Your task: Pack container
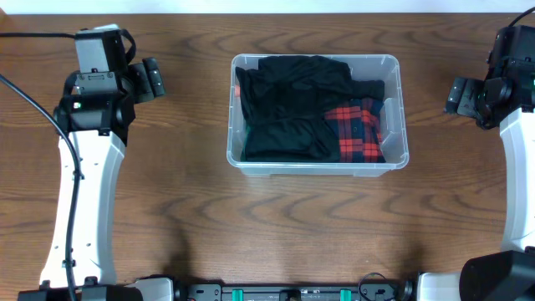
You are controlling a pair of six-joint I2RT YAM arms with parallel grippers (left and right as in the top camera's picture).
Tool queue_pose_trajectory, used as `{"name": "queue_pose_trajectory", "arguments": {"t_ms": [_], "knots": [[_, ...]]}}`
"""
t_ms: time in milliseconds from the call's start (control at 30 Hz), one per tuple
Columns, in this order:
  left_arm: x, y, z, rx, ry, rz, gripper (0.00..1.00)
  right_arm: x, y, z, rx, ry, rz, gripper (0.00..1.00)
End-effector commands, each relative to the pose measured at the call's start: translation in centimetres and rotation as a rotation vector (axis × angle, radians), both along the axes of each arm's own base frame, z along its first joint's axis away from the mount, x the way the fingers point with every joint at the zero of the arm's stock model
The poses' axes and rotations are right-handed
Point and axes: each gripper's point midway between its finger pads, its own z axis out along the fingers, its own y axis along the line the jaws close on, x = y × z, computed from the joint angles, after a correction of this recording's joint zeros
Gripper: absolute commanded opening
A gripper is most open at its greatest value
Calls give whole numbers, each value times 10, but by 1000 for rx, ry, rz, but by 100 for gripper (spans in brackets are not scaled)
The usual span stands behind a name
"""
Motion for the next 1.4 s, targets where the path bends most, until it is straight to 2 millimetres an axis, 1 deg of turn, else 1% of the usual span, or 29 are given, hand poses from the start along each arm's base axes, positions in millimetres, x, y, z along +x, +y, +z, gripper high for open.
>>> {"name": "queue_pose_trajectory", "arguments": {"t_ms": [0,1000,1100,1200,1267,1367], "knots": [[0,3,8,2,-20,19,98,-3,-4,3,-10,-5,-12,99],[0,3,8,2,-20,19,98,-2,-3,3,-10,-4,-8,99],[0,3,8,2,-20,19,98,2,8,0,-9,3,21,99],[0,3,8,2,-20,19,98,6,27,2,-10,-3,75,99],[0,3,8,2,-20,19,98,8,45,9,-12,-23,123,99],[0,3,7,2,-20,19,98,8,80,25,-14,-68,217,99]]}}
